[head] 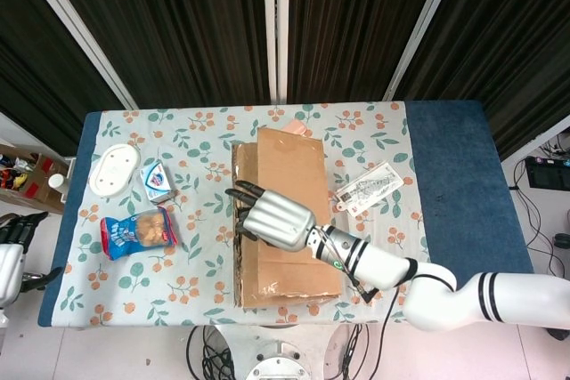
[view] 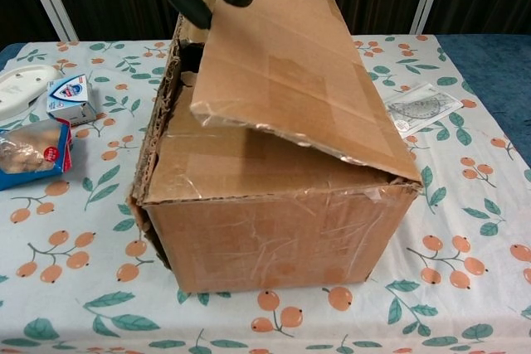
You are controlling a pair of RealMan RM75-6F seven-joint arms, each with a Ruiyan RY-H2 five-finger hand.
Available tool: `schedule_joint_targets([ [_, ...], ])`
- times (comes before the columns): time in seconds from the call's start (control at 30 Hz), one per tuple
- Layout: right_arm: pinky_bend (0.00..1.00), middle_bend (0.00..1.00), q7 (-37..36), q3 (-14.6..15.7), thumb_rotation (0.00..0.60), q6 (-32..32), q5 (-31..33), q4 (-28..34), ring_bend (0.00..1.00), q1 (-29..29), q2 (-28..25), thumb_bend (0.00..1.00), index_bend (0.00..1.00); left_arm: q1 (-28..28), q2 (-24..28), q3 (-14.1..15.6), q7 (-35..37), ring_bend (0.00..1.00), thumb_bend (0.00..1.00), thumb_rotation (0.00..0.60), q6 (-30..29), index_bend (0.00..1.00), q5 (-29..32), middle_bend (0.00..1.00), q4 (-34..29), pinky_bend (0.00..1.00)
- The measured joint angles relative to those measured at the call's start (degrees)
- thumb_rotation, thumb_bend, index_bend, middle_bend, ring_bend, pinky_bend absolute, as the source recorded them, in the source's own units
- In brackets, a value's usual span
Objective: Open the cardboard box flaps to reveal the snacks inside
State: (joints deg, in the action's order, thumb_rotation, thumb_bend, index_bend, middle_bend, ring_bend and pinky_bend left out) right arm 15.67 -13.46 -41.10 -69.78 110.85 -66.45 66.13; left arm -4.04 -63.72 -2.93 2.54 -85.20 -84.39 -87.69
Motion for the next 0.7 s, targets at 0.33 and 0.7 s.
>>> schedule_joint_targets([
  [0.33,0.00,0.56,-3.83,0.03,0.600,-4.70,-6.96,7.25,0.07,6.34,-11.19,1.00,0.52,-0.83,0.10,0.03,-1.68,0.16,0.10,0.600,0.70,0.16,-0.59,0.17,-1.49,0.24],
  [0.7,0.00,0.70,-13.24,3.20,0.600,-12.27,-18.55,9.46,0.17,16.74,-21.92,1.00,0.47,-1.06,0.60,0.28,-3.04,0.16,0.10,0.600,0.90,0.16,-0.84,0.17,-2.89,0.24],
])
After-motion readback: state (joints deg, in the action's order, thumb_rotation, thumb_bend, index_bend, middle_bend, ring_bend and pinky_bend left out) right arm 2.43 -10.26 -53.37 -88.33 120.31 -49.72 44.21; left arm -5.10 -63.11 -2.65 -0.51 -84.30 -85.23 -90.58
